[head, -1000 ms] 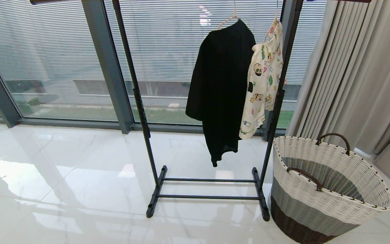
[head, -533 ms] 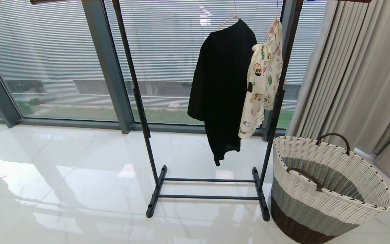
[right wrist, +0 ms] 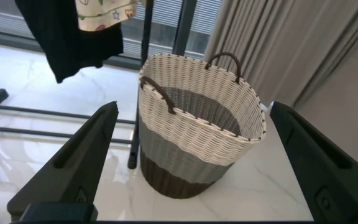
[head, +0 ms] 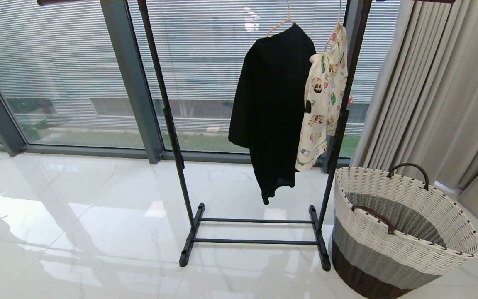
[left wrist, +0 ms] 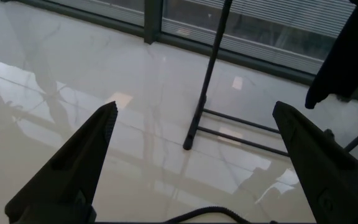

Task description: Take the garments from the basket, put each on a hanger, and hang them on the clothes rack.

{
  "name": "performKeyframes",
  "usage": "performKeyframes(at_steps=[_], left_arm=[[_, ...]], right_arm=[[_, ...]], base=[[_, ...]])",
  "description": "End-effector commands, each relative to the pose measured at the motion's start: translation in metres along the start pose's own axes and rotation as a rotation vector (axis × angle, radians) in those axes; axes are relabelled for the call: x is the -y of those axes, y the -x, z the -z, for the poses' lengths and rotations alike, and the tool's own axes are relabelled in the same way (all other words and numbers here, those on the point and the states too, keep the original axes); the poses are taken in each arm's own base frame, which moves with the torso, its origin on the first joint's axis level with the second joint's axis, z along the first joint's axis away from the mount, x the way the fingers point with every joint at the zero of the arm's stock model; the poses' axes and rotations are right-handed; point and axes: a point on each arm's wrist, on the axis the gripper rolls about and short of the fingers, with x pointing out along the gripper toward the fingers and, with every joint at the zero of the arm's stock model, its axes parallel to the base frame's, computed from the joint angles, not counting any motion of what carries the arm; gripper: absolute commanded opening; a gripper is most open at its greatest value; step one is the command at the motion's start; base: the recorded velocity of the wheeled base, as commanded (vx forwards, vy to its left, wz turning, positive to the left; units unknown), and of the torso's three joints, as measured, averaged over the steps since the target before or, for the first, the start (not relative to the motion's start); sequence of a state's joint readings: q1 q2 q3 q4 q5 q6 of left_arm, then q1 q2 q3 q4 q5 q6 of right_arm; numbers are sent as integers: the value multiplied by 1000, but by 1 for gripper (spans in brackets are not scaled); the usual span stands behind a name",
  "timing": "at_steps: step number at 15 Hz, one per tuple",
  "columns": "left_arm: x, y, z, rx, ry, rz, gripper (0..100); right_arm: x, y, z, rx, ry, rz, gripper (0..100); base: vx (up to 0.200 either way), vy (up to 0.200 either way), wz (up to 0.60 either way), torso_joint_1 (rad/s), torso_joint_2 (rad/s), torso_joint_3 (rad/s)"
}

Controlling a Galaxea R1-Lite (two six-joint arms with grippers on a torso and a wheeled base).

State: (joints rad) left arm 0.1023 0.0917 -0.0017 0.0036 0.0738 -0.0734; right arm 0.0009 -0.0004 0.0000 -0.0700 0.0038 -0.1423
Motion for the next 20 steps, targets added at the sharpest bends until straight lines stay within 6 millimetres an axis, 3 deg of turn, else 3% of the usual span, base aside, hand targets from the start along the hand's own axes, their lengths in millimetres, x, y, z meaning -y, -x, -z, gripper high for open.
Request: performKeyframes(at_steps=[1, 3, 10, 14, 16, 17, 18, 20], left_arm=[[1, 0, 0, -6, -14, 41, 100], [-1, 2, 1, 22, -61, 191, 100], [-2, 7, 2, 78, 1, 158, 100], [-2, 7, 2, 76, 21, 154, 100], [-2, 7, 2, 76, 21, 154, 100], [-2, 7, 2, 78, 21, 154, 100], [-2, 7, 2, 76, 21, 154, 100], [-2, 7, 2, 76, 21, 154, 100]], right_arm=[[0, 0, 0, 1, 2, 13, 100], [1, 0, 0, -8, 3, 38, 100], [1, 0, -2, 13, 9, 36, 100], [-6, 1, 3, -21, -66, -257, 100], [-6, 2, 2, -26, -64, -242, 100], [1, 0, -2, 14, -46, 23, 100], [3, 0, 1, -27, -56, 153, 100], [1, 0, 4, -46, -161, 43, 100]], base=[[0, 0, 0, 0, 0, 0], [0, 0, 0, 0, 0, 0], [0, 0, 0, 0, 0, 0], [0, 0, 0, 0, 0, 0], [0, 0, 0, 0, 0, 0], [0, 0, 0, 0, 0, 0], [0, 0, 0, 0, 0, 0], [0, 0, 0, 0, 0, 0]])
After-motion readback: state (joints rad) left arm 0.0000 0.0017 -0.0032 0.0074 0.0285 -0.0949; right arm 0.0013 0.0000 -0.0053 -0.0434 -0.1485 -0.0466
